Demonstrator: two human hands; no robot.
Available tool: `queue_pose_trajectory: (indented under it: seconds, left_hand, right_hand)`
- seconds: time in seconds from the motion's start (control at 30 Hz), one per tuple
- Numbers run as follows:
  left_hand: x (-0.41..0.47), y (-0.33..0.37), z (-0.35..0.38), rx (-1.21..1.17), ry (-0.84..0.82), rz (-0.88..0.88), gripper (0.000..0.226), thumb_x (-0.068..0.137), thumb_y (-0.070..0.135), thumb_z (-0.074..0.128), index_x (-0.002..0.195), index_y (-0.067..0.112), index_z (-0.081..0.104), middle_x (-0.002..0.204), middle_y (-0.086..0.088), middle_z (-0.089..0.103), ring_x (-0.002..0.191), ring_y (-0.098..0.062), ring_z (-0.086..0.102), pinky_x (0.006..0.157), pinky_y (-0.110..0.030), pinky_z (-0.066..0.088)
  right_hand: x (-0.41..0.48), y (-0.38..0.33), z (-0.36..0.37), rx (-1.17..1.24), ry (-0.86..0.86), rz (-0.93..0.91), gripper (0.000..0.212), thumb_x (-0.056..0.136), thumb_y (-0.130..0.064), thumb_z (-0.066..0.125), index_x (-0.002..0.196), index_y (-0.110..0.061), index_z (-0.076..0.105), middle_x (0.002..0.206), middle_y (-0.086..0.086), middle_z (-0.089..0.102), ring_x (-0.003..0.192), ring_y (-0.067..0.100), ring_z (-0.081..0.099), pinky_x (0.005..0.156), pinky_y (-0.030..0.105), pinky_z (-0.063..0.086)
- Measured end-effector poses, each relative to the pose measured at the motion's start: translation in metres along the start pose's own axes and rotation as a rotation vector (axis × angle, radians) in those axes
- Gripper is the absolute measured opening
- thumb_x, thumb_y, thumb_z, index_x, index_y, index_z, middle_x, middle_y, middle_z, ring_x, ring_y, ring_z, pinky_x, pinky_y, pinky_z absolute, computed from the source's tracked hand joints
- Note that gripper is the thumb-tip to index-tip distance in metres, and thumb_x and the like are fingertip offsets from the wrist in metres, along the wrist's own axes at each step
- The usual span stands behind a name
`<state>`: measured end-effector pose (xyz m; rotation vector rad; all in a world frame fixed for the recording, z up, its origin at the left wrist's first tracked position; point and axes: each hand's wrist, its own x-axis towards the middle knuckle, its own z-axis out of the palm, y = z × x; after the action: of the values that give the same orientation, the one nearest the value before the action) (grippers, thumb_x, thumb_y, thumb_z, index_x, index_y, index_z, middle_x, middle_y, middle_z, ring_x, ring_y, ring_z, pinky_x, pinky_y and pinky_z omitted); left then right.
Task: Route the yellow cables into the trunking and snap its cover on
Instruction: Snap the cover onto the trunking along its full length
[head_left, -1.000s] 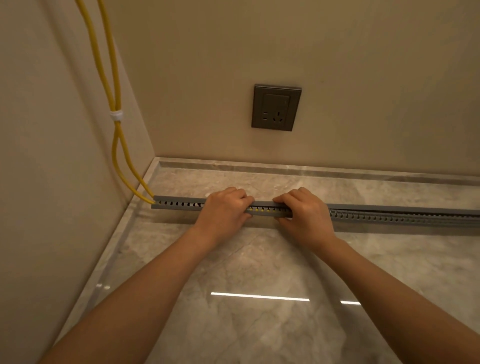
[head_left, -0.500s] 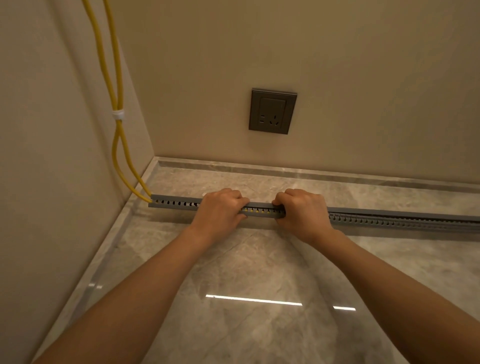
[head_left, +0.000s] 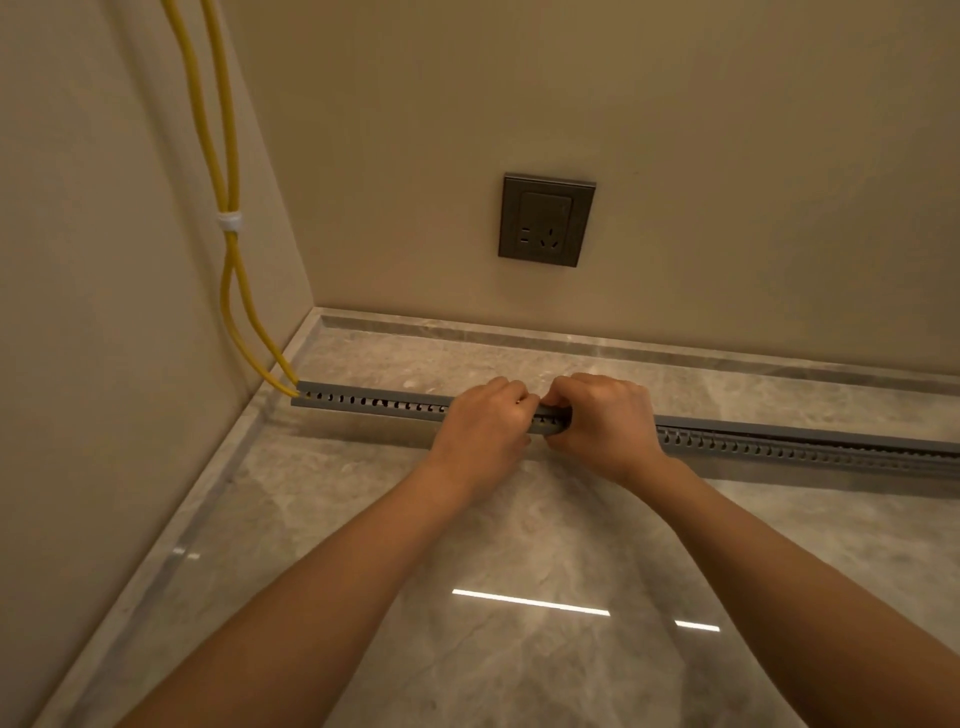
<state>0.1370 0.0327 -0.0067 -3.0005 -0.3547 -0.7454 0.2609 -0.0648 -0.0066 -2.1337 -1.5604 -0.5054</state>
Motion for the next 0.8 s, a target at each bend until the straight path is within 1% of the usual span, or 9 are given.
queue_pose_trajectory:
  seconds: [0.07, 0.13, 0.23, 0.3, 0.43, 0.53, 0.6, 0.7, 0.8]
  left_hand:
    - [0.002, 0.005, 0.0, 0.021, -0.001, -0.017, 0.031, 0.044, 0.011, 0.087, 0.067, 0.01, 0.067, 0.062, -0.002, 0.062, 0.056, -0.02, 0.059, 0.043, -0.024, 0.04]
    - [0.002, 0.006, 0.001, 0.055, 0.001, 0.003, 0.029, 0.043, 0.01, 0.088, 0.063, 0.01, 0.066, 0.057, -0.002, 0.06, 0.052, -0.019, 0.058, 0.039, -0.022, 0.038]
    - [0.002, 0.004, 0.0, 0.071, -0.009, 0.03, 0.029, 0.044, 0.011, 0.089, 0.062, 0.009, 0.066, 0.055, -0.003, 0.059, 0.05, -0.019, 0.057, 0.038, -0.022, 0.04]
    - [0.003, 0.004, -0.001, 0.061, -0.015, 0.033, 0.03, 0.044, 0.013, 0.09, 0.062, 0.009, 0.066, 0.054, -0.003, 0.059, 0.049, -0.019, 0.057, 0.038, -0.023, 0.04]
    - [0.005, 0.002, -0.004, 0.041, -0.039, 0.043, 0.034, 0.042, 0.019, 0.092, 0.063, 0.009, 0.067, 0.055, -0.003, 0.059, 0.052, -0.021, 0.059, 0.039, -0.023, 0.042]
    - [0.005, 0.003, -0.004, 0.052, -0.062, 0.035, 0.033, 0.043, 0.02, 0.091, 0.064, 0.009, 0.067, 0.057, -0.003, 0.06, 0.054, -0.021, 0.06, 0.04, -0.025, 0.043]
    - [0.005, 0.003, -0.004, 0.054, -0.075, 0.026, 0.033, 0.045, 0.021, 0.091, 0.065, 0.009, 0.067, 0.058, -0.004, 0.061, 0.055, -0.022, 0.06, 0.041, -0.026, 0.044]
    - [0.006, 0.002, -0.002, 0.049, -0.086, 0.021, 0.032, 0.047, 0.02, 0.09, 0.066, 0.009, 0.067, 0.059, -0.004, 0.061, 0.056, -0.022, 0.06, 0.042, -0.027, 0.045]
    - [0.006, 0.001, -0.002, 0.041, -0.086, 0.021, 0.032, 0.048, 0.02, 0.09, 0.068, 0.008, 0.069, 0.06, -0.005, 0.062, 0.057, -0.023, 0.061, 0.042, -0.028, 0.046]
  right_hand:
    - [-0.002, 0.0, 0.001, 0.039, -0.007, 0.017, 0.016, 0.054, -0.017, 0.074, 0.067, -0.021, 0.066, 0.06, -0.005, 0.064, 0.051, 0.02, 0.06, 0.043, 0.023, 0.036]
    - [-0.005, 0.0, 0.002, 0.07, 0.001, 0.021, 0.013, 0.057, -0.018, 0.073, 0.068, -0.02, 0.066, 0.061, -0.006, 0.064, 0.052, 0.017, 0.059, 0.042, 0.024, 0.039]
    - [-0.011, -0.001, 0.004, 0.112, 0.028, 0.041, 0.013, 0.061, -0.019, 0.075, 0.07, -0.02, 0.065, 0.064, -0.008, 0.063, 0.056, 0.016, 0.058, 0.043, 0.026, 0.042]
    - [-0.015, 0.0, 0.006, 0.134, 0.062, 0.035, 0.014, 0.064, -0.021, 0.077, 0.073, -0.019, 0.067, 0.066, -0.006, 0.063, 0.059, 0.017, 0.058, 0.044, 0.028, 0.044]
    - [-0.023, 0.006, 0.007, 0.168, 0.098, -0.044, 0.017, 0.069, -0.021, 0.076, 0.083, -0.014, 0.071, 0.072, -0.001, 0.065, 0.065, 0.02, 0.06, 0.049, 0.03, 0.048]
    - [-0.029, 0.017, 0.0, 0.138, 0.094, -0.117, 0.023, 0.074, -0.027, 0.066, 0.089, -0.01, 0.071, 0.074, 0.002, 0.066, 0.066, 0.021, 0.06, 0.051, 0.028, 0.047]
    - [-0.032, 0.025, -0.005, 0.089, 0.083, -0.143, 0.024, 0.072, -0.025, 0.068, 0.09, -0.009, 0.071, 0.074, 0.002, 0.065, 0.064, 0.021, 0.06, 0.05, 0.027, 0.045]
    - [-0.036, 0.037, -0.012, 0.035, 0.057, -0.141, 0.027, 0.064, -0.016, 0.079, 0.089, -0.009, 0.071, 0.074, 0.003, 0.065, 0.064, 0.023, 0.06, 0.048, 0.028, 0.046]
    - [-0.035, 0.041, -0.018, 0.002, 0.026, -0.129, 0.031, 0.058, -0.015, 0.084, 0.086, -0.01, 0.071, 0.071, 0.003, 0.066, 0.061, 0.024, 0.061, 0.046, 0.027, 0.045]
